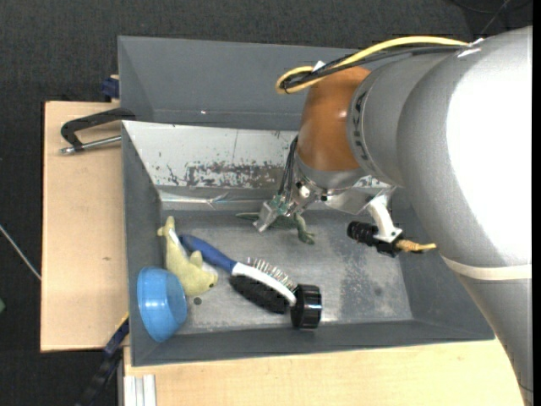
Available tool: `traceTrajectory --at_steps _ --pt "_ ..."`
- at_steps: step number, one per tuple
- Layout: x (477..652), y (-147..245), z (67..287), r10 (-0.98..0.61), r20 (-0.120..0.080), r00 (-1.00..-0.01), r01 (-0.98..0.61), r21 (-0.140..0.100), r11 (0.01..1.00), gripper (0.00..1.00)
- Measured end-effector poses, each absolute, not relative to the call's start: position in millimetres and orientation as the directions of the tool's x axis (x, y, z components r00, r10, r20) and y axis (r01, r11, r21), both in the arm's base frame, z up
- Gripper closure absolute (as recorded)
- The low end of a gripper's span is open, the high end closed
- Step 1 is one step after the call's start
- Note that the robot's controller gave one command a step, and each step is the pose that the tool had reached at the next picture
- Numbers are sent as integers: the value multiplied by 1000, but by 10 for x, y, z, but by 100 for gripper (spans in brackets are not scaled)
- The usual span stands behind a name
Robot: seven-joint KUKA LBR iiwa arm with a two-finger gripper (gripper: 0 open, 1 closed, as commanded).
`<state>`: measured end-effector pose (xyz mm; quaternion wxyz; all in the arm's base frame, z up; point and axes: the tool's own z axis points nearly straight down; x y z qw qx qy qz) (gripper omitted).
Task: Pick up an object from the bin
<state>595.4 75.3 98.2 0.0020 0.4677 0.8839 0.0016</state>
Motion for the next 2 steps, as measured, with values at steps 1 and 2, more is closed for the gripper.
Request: traceTrajectory --at_steps 1,2 --pt "5964 762 1137 826 -1 -564 826 4 564 100" --pt "5973 771 1340 824 -1 -566 824 5 566 100"
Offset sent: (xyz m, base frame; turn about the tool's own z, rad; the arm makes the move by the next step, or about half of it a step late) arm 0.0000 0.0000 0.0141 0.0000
